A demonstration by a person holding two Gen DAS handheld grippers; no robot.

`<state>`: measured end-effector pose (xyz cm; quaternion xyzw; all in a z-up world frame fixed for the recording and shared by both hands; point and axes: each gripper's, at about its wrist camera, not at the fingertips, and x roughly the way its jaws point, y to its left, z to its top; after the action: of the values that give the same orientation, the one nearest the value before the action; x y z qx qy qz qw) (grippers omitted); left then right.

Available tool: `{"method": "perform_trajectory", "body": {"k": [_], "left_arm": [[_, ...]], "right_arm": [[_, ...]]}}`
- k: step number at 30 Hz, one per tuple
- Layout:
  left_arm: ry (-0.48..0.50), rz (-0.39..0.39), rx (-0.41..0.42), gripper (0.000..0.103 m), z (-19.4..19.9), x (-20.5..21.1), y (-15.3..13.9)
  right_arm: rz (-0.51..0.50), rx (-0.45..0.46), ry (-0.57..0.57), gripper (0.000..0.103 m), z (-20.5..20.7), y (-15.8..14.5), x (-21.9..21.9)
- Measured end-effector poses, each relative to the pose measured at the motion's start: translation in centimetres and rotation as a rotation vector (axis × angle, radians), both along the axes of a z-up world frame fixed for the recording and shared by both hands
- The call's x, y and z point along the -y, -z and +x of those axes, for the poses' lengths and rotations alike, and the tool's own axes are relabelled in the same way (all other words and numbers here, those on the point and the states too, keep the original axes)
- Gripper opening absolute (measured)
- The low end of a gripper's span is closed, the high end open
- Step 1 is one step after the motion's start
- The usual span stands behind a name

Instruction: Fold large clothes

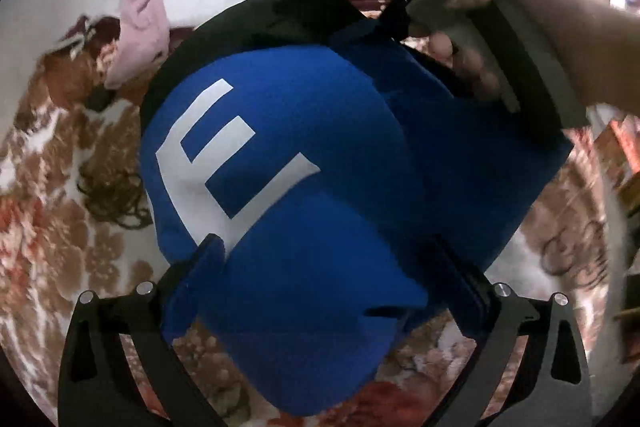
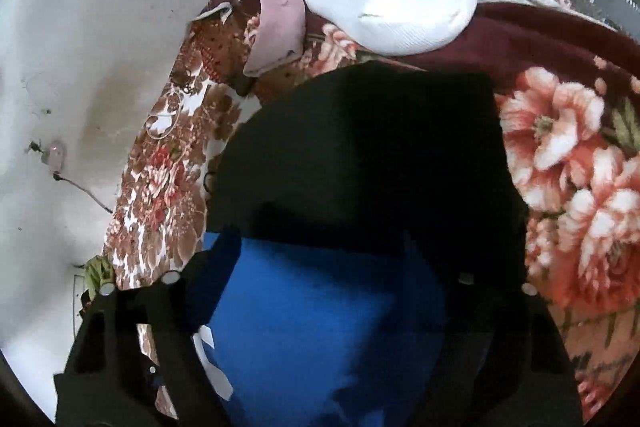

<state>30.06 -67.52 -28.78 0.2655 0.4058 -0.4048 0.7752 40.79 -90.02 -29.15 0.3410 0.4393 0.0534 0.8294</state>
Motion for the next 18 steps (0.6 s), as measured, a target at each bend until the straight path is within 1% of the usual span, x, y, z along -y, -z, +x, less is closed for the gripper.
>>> {"method": "perform_trajectory", "body": {"k": [2,3,5,6,7,8,10,11,13,14,16,17,18], "left_arm": [[-0.004,-0.007,0.018,0.097,-0.5,-0.2,0.1],[-0.004,-0.008,0.022,0.097,-0.4,-0.2,0.0],[0.003,-0.002,0.034,0.097,-0.8,-0.5,-0.1],[0.005,0.003,0.041,0.097,-1.1,-0.7,-0.1],[0.003,0.006,0.042,0.097,-1.4,-0.8,-0.2],[-0.001,0.010,0.038,0.097,-1.5,-1.1,-0.4],[-0.001,-0.002,0.022,0.098,-1.7,-1.8,-1.2],[-0.007,-0.018,0.004,0.098,-1.8,-2.4,-2.0],[-0.032,-0.047,-0.015,0.098,-2.3,-3.4,-3.7],[-0.044,-0.065,-0.013,0.098,-2.7,-4.1,-5.3],[-0.053,-0.081,-0.002,0.098,-3.3,-4.8,-7.3],[-0.065,-0.088,-0.008,0.098,-3.8,-5.2,-8.8],[-0.073,-0.098,-0.016,0.098,-3.9,-5.6,-9.7]], "right_arm": [[-0.008,0.001,-0.024,0.061,-0.3,0.3,0.7],[-0.012,0.002,-0.029,0.057,-0.6,0.3,0.9],[-0.010,0.010,-0.025,0.057,-1.4,0.2,1.5],[-0.021,0.008,-0.018,0.058,-1.8,0.1,1.6],[-0.043,0.006,-0.014,0.068,-2.3,-0.3,1.6],[-0.071,0.007,-0.002,0.081,-3.0,-1.0,1.5],[-0.104,0.001,0.039,0.092,-4.4,-2.2,1.1],[-0.117,0.008,0.070,0.096,-5.5,-3.5,0.8],[-0.136,0.012,0.110,0.098,-7.2,-5.3,0.1],[-0.149,0.008,0.132,0.098,-8.2,-6.5,-0.4],[-0.185,-0.014,0.169,0.098,-10.0,-8.3,-1.5],[-0.206,-0.026,0.185,0.098,-11.1,-9.4,-2.2],[-0.228,-0.039,0.197,0.098,-11.9,-10.2,-2.7]]}}
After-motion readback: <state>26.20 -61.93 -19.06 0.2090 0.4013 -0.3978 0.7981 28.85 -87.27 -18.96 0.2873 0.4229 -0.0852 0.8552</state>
